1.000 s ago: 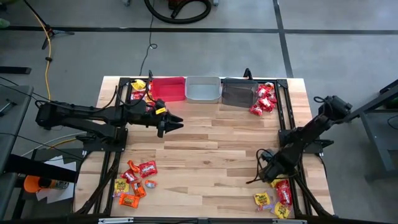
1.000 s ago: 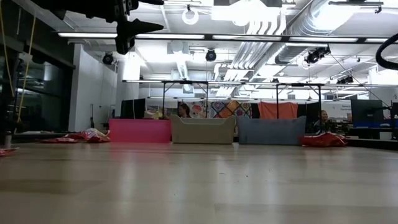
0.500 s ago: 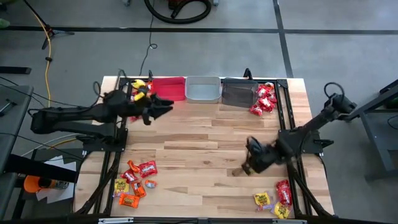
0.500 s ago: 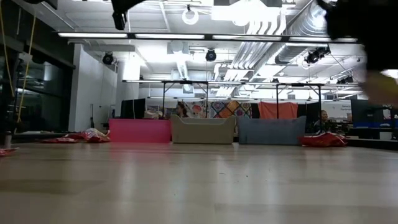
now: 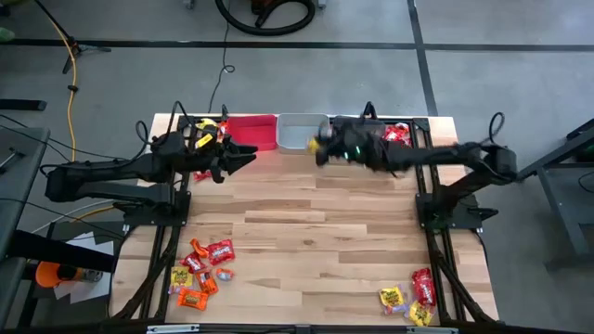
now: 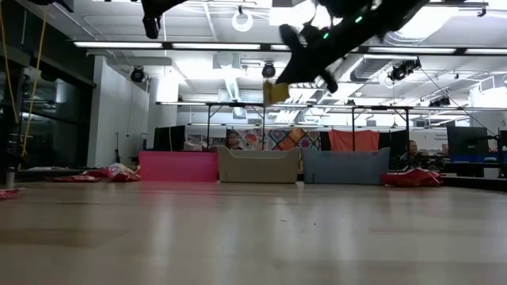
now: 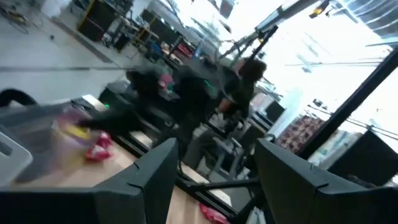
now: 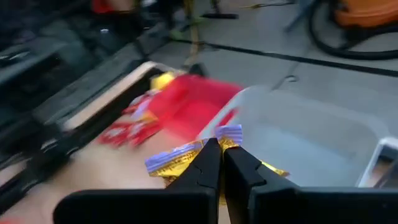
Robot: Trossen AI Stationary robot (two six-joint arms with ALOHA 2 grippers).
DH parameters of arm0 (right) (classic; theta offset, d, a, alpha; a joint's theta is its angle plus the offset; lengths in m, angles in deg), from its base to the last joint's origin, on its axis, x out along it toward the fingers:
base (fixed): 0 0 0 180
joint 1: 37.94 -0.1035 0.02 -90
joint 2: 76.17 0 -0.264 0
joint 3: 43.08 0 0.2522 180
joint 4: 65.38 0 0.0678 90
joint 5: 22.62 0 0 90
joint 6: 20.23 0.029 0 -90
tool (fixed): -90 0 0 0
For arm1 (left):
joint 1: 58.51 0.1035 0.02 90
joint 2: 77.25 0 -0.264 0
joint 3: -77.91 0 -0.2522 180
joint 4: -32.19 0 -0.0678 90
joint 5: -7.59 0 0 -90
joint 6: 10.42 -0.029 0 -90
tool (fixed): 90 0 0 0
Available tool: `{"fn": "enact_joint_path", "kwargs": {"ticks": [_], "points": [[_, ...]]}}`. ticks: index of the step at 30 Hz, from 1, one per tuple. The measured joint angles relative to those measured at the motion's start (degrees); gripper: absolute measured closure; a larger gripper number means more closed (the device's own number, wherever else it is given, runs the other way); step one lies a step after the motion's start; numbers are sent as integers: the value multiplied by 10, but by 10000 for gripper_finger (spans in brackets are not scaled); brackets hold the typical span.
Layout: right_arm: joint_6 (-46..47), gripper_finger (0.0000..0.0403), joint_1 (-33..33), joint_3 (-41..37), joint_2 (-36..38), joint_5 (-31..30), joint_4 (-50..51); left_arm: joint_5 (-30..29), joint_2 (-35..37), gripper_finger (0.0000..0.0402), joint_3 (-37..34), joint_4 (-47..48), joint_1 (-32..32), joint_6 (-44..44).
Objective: Sort candy
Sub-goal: Put the yellow candy into the gray bin
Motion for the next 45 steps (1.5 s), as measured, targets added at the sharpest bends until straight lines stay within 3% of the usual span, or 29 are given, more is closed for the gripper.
{"fn": "enact_joint_path", "kwargs": {"ticks": [4, 10, 17, 22, 27, 31, 38, 45], "points": [[-48, 401, 54, 80, -81, 49, 26, 1, -2, 199, 0, 1, -14, -23], [-82, 379, 89, 237, -203, 48, 172, 1, -2, 199, 0, 2, -19, -29], [-92, 266, 111, 387, -303, 44, 371, -3, -2, 199, 0, 35, -19, -47], [-137, 182, 111, 437, -321, 63, 426, -4, -2, 199, 0, 50, -18, -50], [-181, 154, 101, 451, -273, 103, 442, -44, -2, 199, 4, 99, -16, -32], [-184, 153, 90, 438, -202, 99, 470, -121, -25, 199, 75, 279, 24, -17], [-193, 153, 78, 371, -73, 62, 530, -141, -159, 202, 224, 608, 200, -95], [-167, 153, 92, 194, 87, 60, 515, -140, -276, 204, 217, 750, 348, -103]]}}
